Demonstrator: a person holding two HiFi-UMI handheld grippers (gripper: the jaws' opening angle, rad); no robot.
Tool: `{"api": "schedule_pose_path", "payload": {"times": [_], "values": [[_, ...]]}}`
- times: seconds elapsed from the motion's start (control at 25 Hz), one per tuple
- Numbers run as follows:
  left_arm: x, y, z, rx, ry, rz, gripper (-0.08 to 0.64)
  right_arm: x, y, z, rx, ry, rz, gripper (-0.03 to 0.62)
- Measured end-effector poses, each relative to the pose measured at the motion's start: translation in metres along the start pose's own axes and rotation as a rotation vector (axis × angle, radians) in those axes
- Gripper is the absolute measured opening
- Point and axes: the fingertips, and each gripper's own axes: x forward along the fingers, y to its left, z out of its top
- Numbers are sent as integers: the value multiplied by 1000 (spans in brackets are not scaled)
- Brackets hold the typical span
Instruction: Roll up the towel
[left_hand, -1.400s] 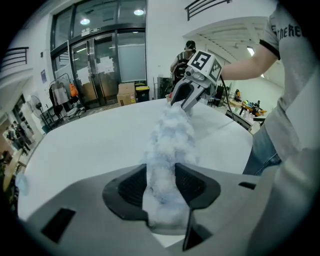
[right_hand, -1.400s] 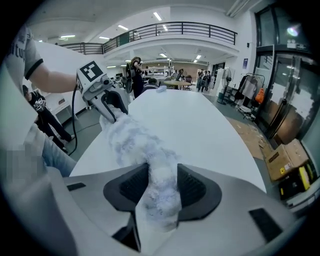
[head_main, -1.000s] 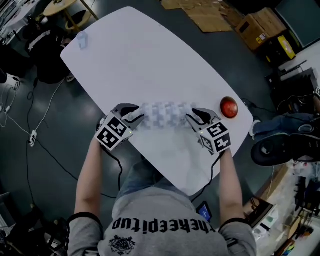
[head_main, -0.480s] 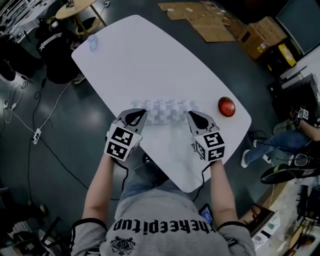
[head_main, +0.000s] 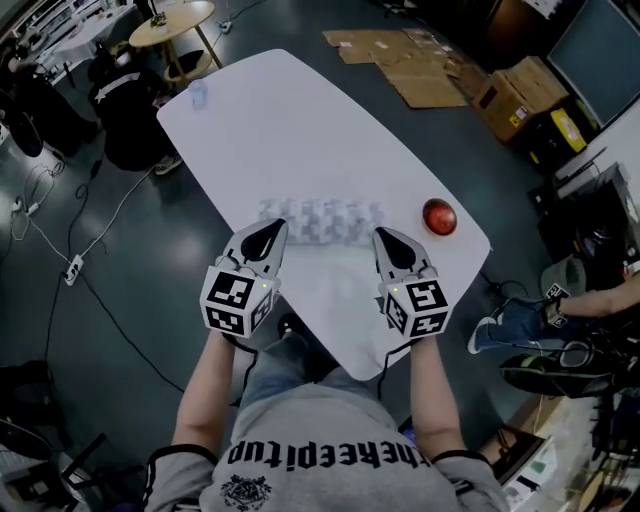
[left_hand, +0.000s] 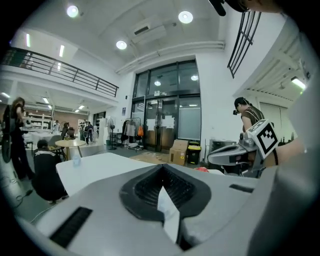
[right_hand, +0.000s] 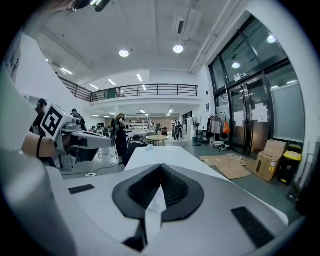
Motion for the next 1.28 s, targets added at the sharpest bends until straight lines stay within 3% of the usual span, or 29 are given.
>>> {"api": "schedule_pose_path", "payload": {"times": [0.56,1.28], "values": [[-75,-71,74,58,-264,75,5,-91,12,47,-35,-180,-55,2],[-135,-111,104,82,-389,181,5,-180,29,86,-146,-305,-145,2]]}}
